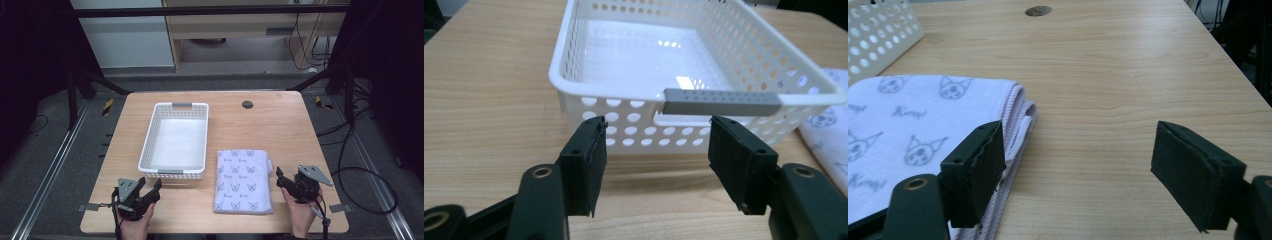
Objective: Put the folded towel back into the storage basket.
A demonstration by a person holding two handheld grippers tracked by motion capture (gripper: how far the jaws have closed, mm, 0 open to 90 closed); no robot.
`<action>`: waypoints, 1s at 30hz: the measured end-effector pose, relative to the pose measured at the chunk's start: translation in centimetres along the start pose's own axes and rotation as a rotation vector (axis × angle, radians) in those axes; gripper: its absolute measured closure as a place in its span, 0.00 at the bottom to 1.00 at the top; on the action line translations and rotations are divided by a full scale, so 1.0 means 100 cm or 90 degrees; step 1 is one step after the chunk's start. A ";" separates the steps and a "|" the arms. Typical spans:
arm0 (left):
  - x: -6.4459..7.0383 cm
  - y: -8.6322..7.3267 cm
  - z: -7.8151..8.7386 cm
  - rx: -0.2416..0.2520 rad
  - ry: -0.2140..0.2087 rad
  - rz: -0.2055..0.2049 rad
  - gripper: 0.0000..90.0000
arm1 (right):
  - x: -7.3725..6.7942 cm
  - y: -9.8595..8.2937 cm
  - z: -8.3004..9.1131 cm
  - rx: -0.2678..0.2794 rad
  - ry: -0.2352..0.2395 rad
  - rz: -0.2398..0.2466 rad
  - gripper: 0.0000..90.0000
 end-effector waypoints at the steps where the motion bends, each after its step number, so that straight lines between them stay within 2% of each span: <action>1: 0.000 0.000 0.000 0.000 0.000 0.000 0.45 | -0.001 0.000 0.002 0.003 0.002 0.003 0.23; 2: 0.004 0.002 0.005 0.013 -0.009 -0.001 0.46 | -0.002 0.000 0.005 0.006 0.005 0.003 0.22; 4: 0.006 0.003 0.008 0.019 -0.015 -0.003 0.46 | -0.002 -0.001 0.007 0.008 0.010 0.002 0.22; 6: 0.014 0.004 0.012 0.023 -0.032 -0.011 0.47 | -0.005 -0.001 0.013 0.016 0.022 0.005 0.21; 9: 0.019 0.003 0.012 0.022 -0.041 -0.016 0.48 | -0.008 0.000 0.017 0.025 0.034 0.007 0.21; 12: 0.031 0.002 0.008 0.016 -0.056 -0.024 0.48 | -0.010 0.003 0.021 0.032 0.038 0.011 0.22; 13: 0.031 0.002 0.008 0.016 -0.056 -0.024 0.48 | -0.010 0.003 0.021 0.032 0.038 0.011 0.22; 14: 0.036 0.000 0.006 0.009 -0.067 -0.025 0.48 | -0.014 0.006 0.022 0.032 0.045 0.024 0.23; 17: 0.045 -0.001 0.001 0.003 -0.075 -0.037 0.47 | -0.018 0.007 0.022 0.025 0.051 0.052 0.24; 20: 0.052 -0.002 -0.004 -0.003 -0.084 -0.050 0.48 | -0.023 0.009 0.021 0.023 0.062 0.068 0.25; 24: 0.059 -0.005 -0.011 -0.014 -0.106 -0.062 0.48 | -0.028 0.014 0.022 0.032 0.076 0.067 0.25; 30: 0.070 -0.007 -0.014 -0.017 -0.119 -0.082 0.49 | -0.037 0.027 0.025 0.044 0.091 0.070 0.23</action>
Point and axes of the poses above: each handheld gripper's, and its own axes: z roughly backward along the jaws, y roughly out of its top, x roughly to its right, the point moved 8 cm from there along -z, roughly forward along the jaws, and after that the axes turned 11 degrees about -x, right-handed, at the moved point
